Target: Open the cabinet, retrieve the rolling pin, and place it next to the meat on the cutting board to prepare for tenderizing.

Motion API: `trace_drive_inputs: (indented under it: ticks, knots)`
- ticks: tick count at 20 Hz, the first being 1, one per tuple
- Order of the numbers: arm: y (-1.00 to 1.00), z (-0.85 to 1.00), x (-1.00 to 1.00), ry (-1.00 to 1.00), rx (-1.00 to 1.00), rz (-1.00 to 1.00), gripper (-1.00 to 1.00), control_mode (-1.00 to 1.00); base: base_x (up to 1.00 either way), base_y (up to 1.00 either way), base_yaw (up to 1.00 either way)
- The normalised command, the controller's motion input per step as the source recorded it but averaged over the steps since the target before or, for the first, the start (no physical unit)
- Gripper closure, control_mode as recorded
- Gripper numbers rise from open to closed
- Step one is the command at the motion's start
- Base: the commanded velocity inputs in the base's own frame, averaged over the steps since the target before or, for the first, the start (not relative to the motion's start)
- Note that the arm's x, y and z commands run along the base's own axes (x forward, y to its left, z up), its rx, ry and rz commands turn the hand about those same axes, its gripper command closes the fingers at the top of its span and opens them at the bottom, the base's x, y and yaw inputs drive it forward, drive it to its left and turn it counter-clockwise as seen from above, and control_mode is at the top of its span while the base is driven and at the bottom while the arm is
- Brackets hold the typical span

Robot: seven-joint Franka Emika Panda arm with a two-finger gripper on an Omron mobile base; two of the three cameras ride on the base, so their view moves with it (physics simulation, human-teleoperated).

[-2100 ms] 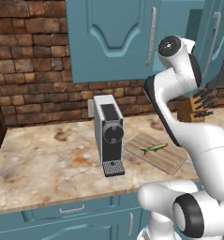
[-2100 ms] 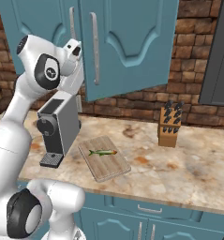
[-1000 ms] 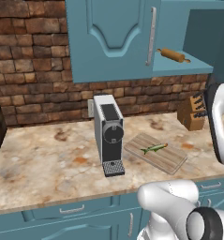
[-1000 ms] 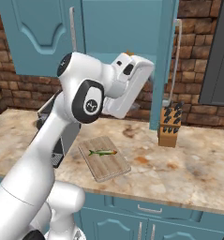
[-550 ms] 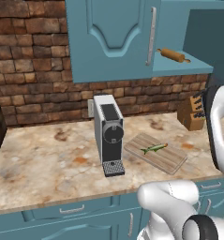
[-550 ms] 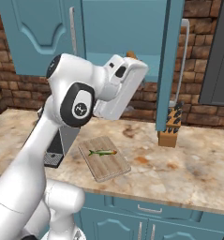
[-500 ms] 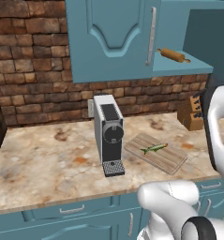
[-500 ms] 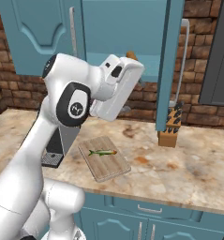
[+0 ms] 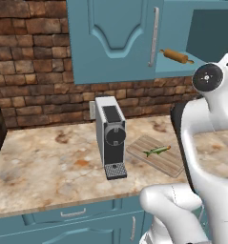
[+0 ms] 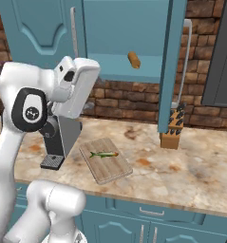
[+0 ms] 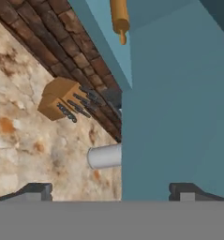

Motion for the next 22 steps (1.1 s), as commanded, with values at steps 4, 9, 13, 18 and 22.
trace_drive_inputs:
  ticks: [4, 9, 13, 18, 22]
  knots:
    - [0.85, 0.00, 0.00, -0.31, 0.03, 0.00, -1.00, -1.00, 0.00, 0.00, 0.00]
    - [0.77, 0.00, 0.00, -0.34, 0.08, 0.00, -1.00, -1.00, 0.00, 0.00, 0.00]
    - [0.71, 0.00, 0.00, -0.33, 0.12, 0.00, -1.00, -1.00, 0.00, 0.00, 0.00]
    - [0.49, 0.08, 0.01, -0.31, 0.20, 0.00, -1.00, -1.00, 0.00, 0.00, 0.00]
    - [0.10, 0.41, 0.03, -0.23, 0.34, 0.04, -1.00, -1.00, 0.00, 0.00, 0.00]
